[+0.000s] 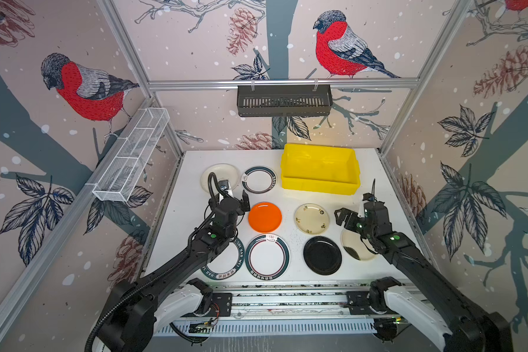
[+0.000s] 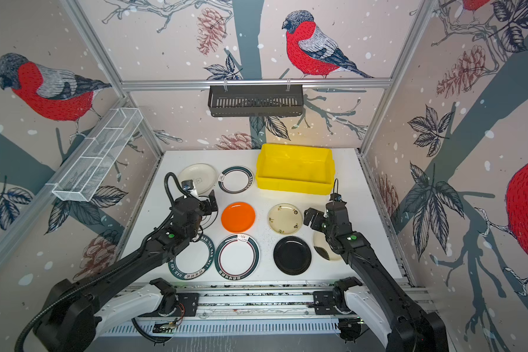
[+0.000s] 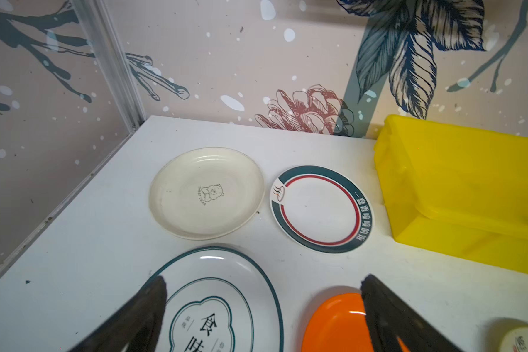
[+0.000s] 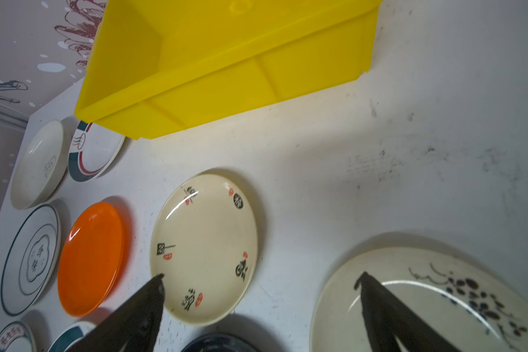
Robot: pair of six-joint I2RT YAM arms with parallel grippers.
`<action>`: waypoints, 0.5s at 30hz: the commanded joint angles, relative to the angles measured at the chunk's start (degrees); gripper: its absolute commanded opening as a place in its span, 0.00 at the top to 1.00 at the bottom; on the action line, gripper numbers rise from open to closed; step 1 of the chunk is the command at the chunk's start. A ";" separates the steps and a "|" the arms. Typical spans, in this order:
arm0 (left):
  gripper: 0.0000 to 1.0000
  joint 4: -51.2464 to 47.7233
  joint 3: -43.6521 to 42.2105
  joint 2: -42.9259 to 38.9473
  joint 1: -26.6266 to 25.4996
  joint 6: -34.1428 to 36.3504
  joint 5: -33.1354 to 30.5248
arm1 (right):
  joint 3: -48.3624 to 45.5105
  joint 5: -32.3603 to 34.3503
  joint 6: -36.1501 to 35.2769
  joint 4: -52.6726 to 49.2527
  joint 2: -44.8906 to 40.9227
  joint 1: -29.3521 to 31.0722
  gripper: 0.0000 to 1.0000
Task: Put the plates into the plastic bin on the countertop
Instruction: 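Grasp the black plate's rim with the right gripper while left arm moves over orange plate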
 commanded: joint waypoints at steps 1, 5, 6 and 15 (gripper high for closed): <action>0.02 -6.29 1.85 0.76 -1.92 -0.51 0.04 | -0.36 -2.46 6.59 -7.23 -3.25 3.00 0.00; 0.02 -5.35 1.57 0.45 -2.92 -1.28 6.12 | -2.14 -3.48 11.01 -10.78 -4.63 8.03 0.01; 0.02 -5.00 1.34 0.29 -3.08 -1.49 6.88 | -2.80 -3.12 11.79 -11.47 -4.63 9.33 0.04; 0.02 2.84 -3.93 -2.25 -3.19 0.68 11.07 | -7.33 4.77 21.14 -17.20 -9.44 19.97 0.02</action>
